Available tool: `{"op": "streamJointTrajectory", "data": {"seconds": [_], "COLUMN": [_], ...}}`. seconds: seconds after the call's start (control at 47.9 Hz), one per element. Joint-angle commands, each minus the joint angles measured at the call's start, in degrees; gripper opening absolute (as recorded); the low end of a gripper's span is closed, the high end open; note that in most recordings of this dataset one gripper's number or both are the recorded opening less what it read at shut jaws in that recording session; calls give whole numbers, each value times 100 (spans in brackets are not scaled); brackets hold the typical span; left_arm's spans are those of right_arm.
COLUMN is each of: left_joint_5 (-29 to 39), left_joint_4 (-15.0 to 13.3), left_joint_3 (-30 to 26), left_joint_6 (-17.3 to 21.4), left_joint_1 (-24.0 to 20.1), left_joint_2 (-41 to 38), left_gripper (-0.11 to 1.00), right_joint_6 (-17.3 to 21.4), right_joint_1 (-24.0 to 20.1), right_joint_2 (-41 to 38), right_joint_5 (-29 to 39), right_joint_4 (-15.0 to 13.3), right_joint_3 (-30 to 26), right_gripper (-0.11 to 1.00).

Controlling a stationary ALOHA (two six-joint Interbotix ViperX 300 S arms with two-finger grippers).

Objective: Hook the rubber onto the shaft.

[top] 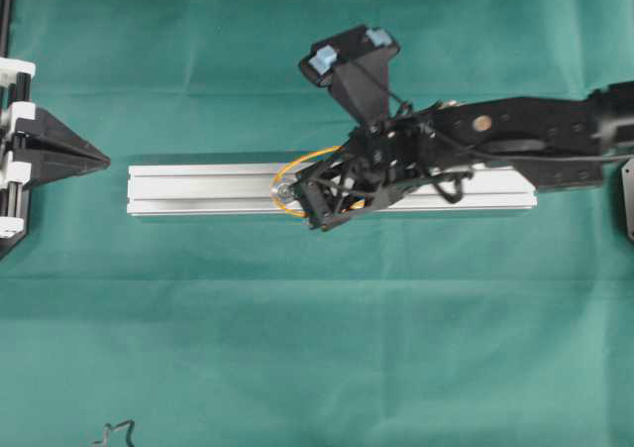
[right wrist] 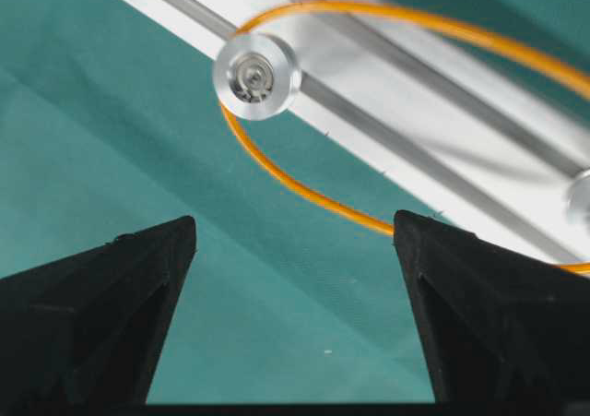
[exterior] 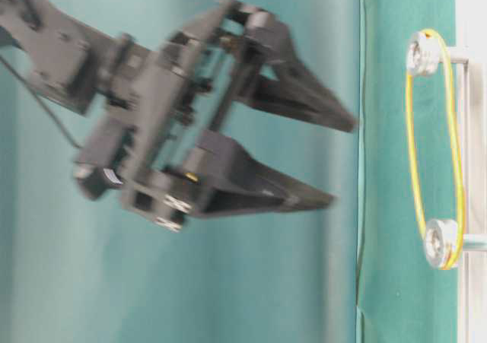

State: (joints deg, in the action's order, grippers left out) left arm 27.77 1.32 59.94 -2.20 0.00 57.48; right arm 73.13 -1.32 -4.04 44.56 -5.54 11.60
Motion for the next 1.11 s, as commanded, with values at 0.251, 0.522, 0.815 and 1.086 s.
{"op": "streamJointTrajectory", "data": {"seconds": [0.251, 0.522, 0.815, 1.086], "left_joint_5": [-26, -26, -26, -26], "left_joint_4": [9, 9, 9, 9], "left_joint_3": [-132, -132, -132, -132], "left_joint_6": [0, 0, 0, 0], "left_joint_1": [-9, -9, -9, -9], "left_joint_2": [-35, -9, -9, -9], "left_gripper": [2, 2, 2, 2], "right_joint_6": [-1758, -3296, -4096, -4122], "right_joint_1": [-18, -88, -88, -88], "right_joint_2": [545, 545, 554, 615], "right_joint_5": [176, 176, 185, 176], "right_joint_4": [-114, -105, -114, -114], "right_joint_3": [-70, -88, -123, -132], "right_gripper": [91, 91, 91, 91]}}
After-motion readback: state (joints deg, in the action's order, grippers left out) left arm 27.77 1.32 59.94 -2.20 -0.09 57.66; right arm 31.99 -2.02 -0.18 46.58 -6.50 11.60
